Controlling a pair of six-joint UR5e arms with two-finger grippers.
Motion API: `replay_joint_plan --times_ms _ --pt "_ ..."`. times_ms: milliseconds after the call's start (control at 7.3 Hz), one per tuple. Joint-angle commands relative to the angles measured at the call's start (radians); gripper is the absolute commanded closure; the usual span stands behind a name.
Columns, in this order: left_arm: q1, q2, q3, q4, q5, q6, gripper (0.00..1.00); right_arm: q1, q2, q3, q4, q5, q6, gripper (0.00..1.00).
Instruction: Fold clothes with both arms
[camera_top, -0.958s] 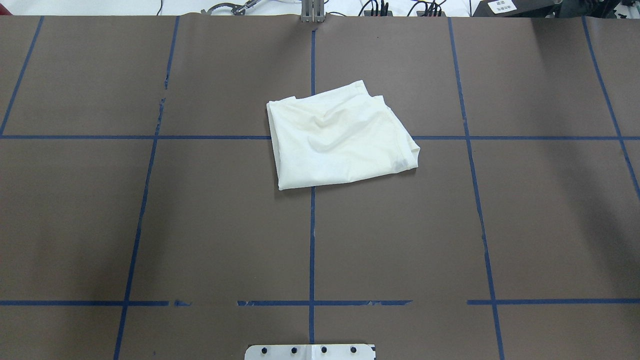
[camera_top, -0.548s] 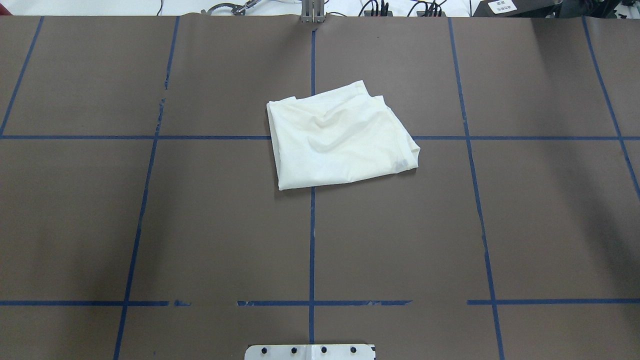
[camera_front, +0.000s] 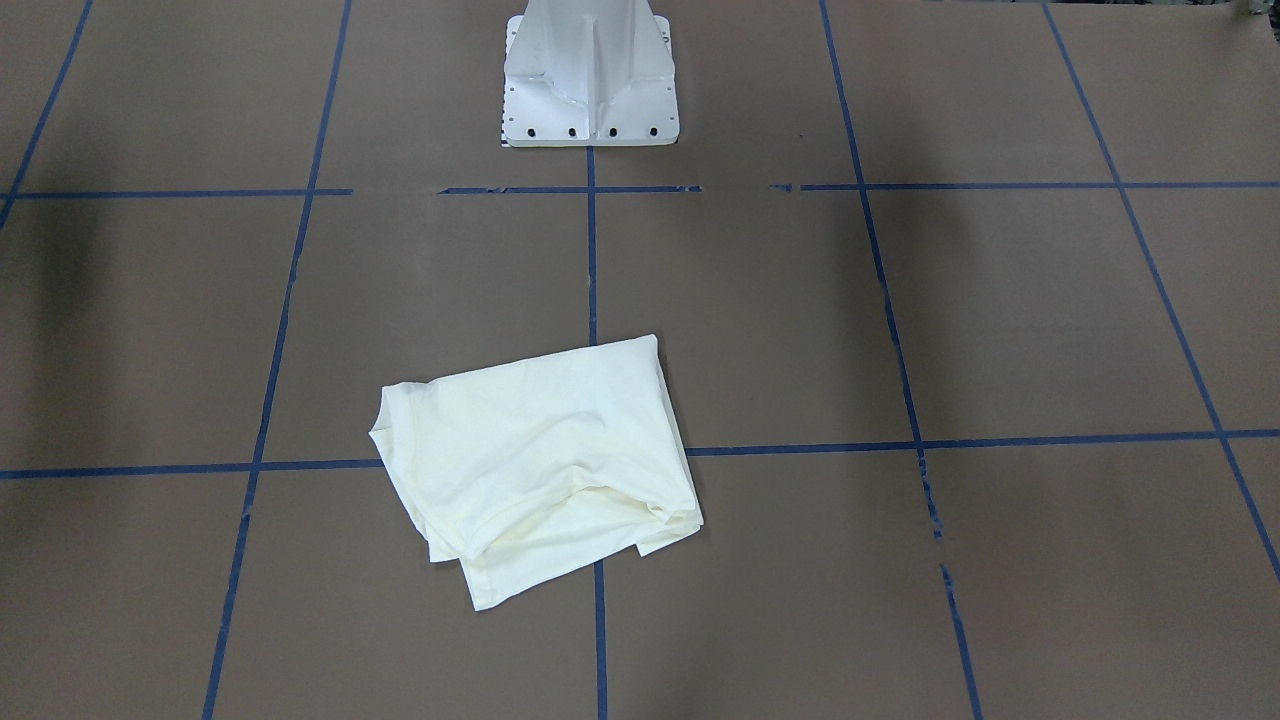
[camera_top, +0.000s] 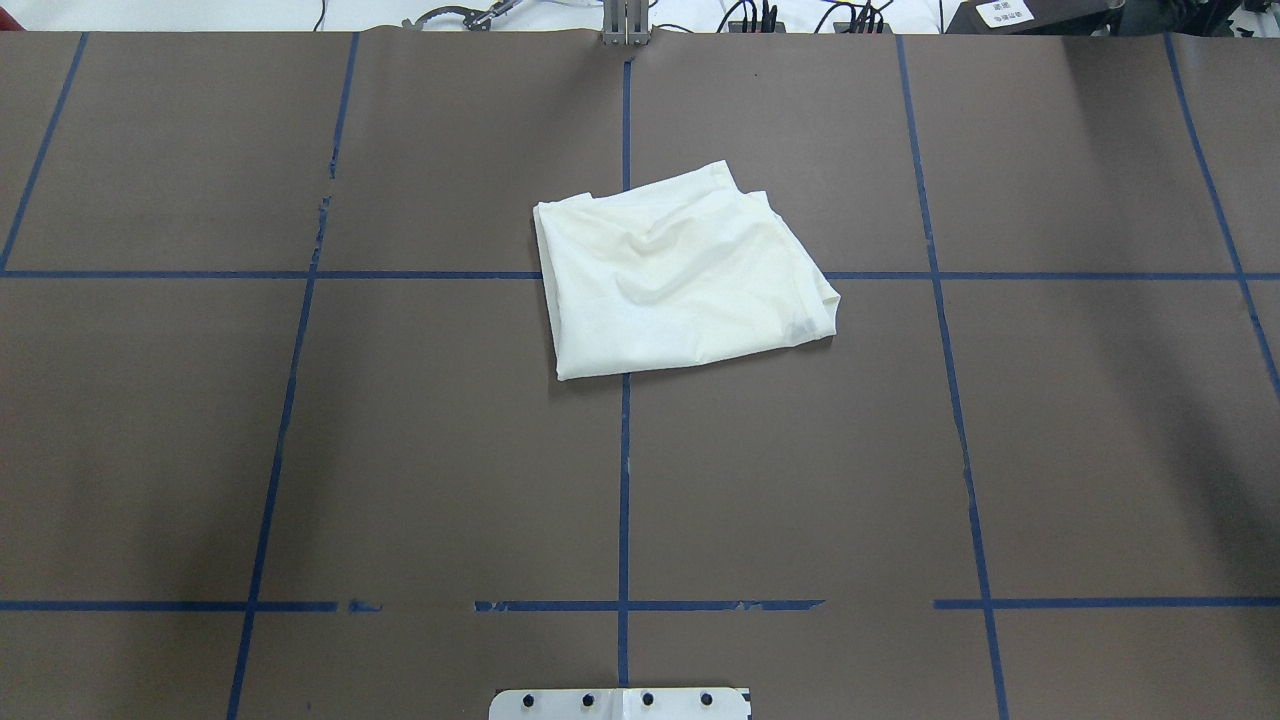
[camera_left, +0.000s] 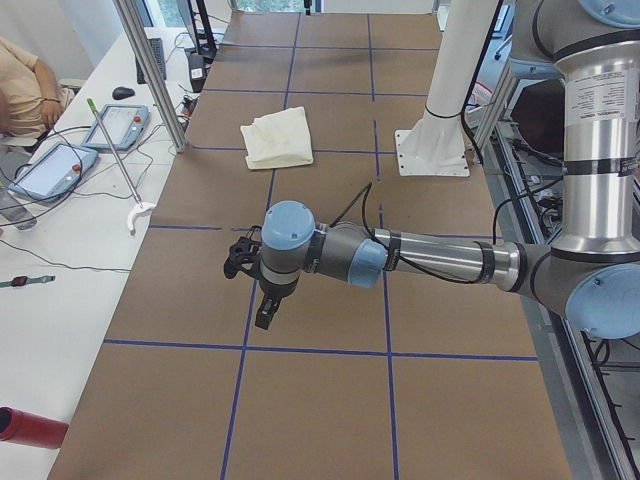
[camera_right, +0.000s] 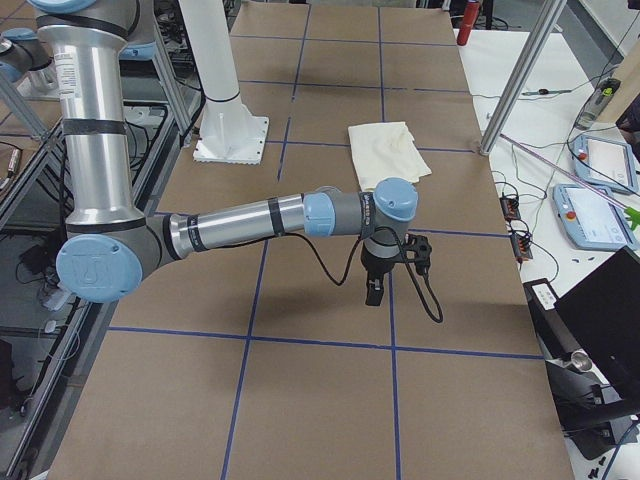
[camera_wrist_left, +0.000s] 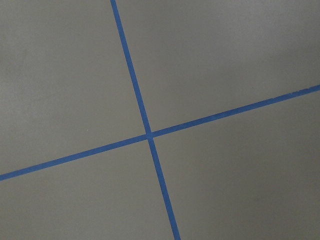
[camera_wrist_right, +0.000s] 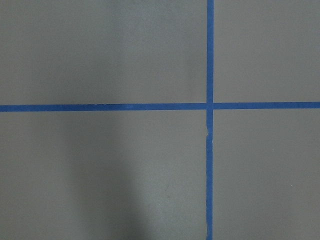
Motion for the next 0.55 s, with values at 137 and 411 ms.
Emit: replay_joint_plan --times_ms 137,411 --pt "0.002 -0.002 0.001 -0.037 0.004 -0.002 0.00 -0.005 0.000 -0.010 0.001 -0.003 0.000 0.00" --pt "-0.001 0.003 -0.025 -0.063 0.004 -0.005 0.00 -0.006 0.003 -0.006 0.002 -0.001 0.000 0.00"
